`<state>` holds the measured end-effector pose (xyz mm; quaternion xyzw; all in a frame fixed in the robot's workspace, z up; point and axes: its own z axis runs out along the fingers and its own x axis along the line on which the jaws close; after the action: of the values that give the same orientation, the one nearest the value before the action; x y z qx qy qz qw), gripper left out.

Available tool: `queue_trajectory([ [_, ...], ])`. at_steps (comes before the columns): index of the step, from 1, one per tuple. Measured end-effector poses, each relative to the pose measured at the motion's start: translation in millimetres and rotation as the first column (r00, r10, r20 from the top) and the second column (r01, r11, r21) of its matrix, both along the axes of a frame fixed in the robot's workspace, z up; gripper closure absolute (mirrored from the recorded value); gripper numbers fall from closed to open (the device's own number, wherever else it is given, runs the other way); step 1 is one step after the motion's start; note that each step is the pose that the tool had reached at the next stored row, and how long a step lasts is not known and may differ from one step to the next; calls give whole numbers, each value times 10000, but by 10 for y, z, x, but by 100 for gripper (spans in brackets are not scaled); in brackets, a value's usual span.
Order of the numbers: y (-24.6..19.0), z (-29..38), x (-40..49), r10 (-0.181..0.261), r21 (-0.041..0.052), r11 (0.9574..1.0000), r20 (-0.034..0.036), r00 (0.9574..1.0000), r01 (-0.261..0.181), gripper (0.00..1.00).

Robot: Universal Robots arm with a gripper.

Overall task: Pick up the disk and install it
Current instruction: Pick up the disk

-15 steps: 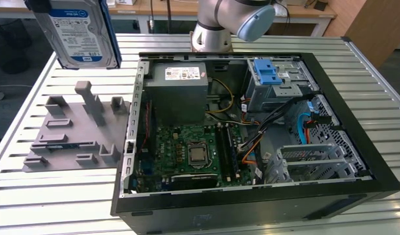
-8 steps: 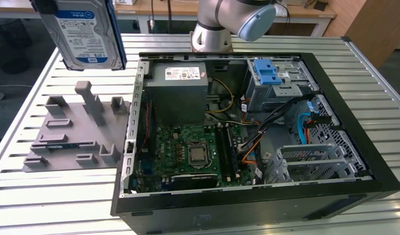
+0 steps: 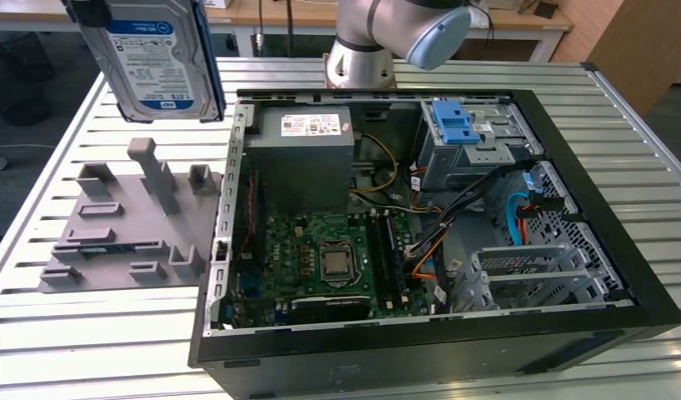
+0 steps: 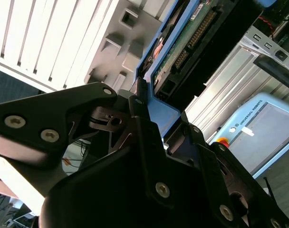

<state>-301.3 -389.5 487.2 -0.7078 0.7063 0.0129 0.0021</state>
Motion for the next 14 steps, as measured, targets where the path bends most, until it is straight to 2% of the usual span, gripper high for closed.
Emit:
queue_trajectory([
  [14, -71, 0, 217, -23, 0, 10000, 0, 10000, 23, 64],
])
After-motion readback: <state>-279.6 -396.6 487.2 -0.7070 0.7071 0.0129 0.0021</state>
